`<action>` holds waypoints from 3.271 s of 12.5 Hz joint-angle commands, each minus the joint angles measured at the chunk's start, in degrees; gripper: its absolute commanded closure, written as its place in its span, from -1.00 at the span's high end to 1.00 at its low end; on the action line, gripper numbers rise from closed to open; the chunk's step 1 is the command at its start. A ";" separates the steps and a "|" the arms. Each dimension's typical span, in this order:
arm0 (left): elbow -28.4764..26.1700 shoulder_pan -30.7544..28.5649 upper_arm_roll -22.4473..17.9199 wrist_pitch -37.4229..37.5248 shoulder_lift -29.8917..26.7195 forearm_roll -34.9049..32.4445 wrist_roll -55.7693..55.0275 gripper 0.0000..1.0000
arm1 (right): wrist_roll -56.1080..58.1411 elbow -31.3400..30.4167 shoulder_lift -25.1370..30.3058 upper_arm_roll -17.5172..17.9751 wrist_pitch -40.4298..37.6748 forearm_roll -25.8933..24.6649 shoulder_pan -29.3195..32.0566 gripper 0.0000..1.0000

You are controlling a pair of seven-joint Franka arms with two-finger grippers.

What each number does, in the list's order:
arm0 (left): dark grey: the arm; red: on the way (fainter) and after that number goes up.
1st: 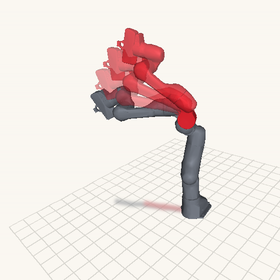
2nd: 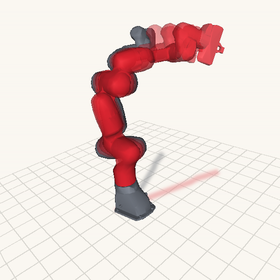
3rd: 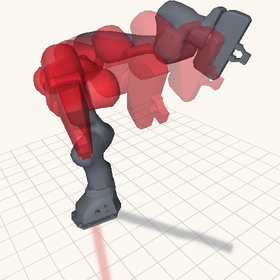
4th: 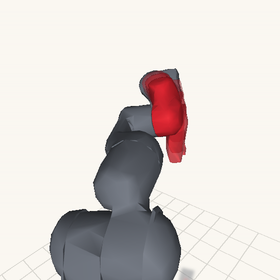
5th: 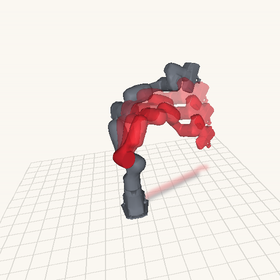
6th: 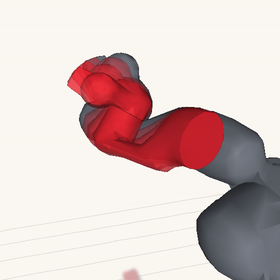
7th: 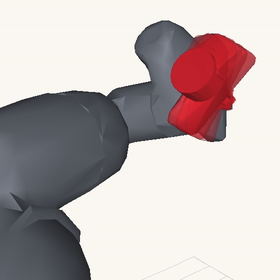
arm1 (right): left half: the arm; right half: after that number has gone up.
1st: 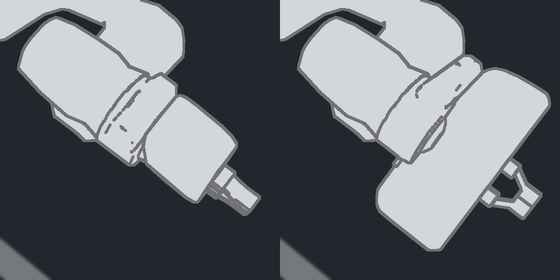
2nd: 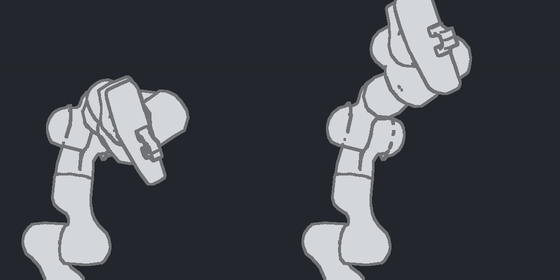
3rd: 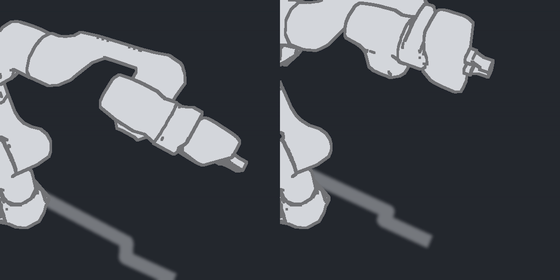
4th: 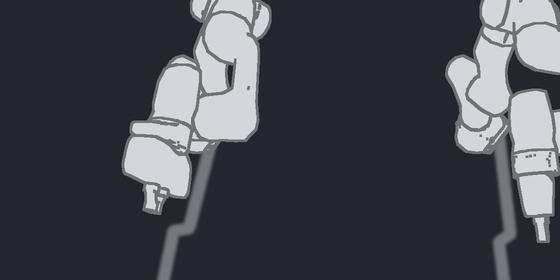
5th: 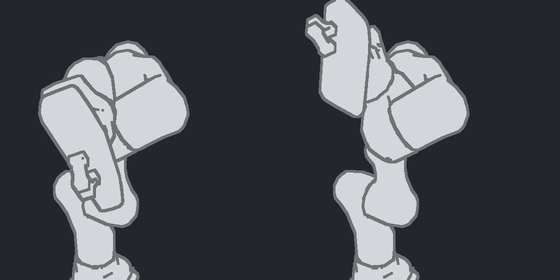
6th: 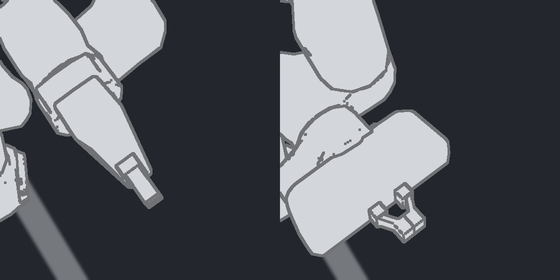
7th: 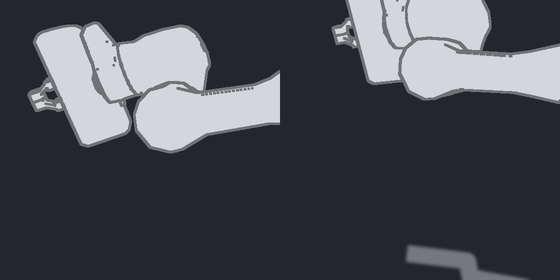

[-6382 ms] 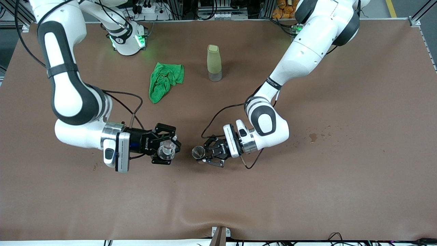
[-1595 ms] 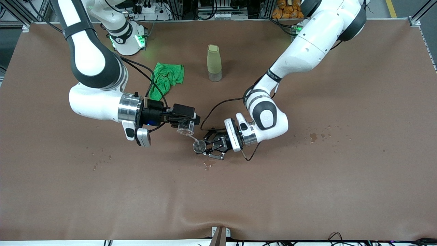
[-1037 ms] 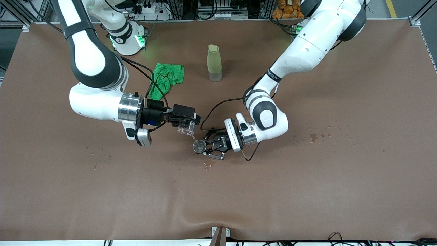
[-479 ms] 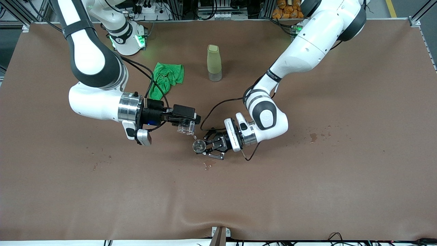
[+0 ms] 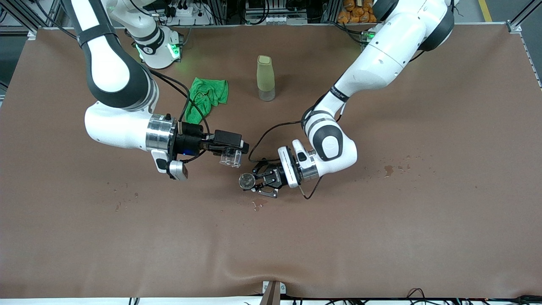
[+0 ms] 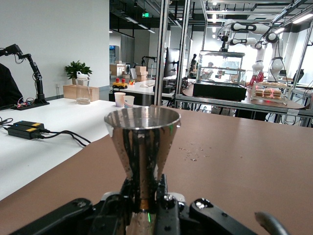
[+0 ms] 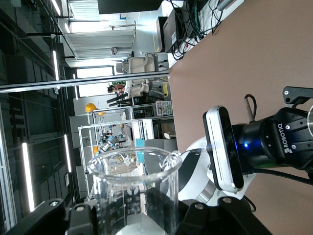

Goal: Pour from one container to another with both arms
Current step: 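Pour the beaker's liquid into the jigger held by the left gripper, then carry the beaker back with the right gripper while the left gripper returns the jigger, then lower the beaker and jigger onto the table and open both grippers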

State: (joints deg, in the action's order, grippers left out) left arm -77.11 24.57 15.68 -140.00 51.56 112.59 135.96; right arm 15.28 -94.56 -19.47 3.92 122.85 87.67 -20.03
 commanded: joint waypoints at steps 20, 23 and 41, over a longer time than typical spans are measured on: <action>-12.00 -26.56 0.14 21.93 -0.76 -16.49 1.41 -1.00 | 34.69 2.28 -4.17 -0.14 -0.06 -3.91 4.20 -1.00; -14.72 -34.39 0.05 28.18 -0.58 -28.52 1.58 -1.00 | 49.45 2.28 -6.54 -0.14 -1.55 -3.91 7.97 -1.00; -16.14 -50.84 -0.48 42.35 1.96 -55.89 7.38 -1.00 | 116.27 4.64 -30.52 -0.41 -17.82 -16.48 38.91 -1.00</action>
State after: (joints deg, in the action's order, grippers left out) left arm -93.16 -24.82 14.71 -98.83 53.39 58.50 142.13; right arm 127.92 -93.36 -46.10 2.40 106.04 72.64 16.18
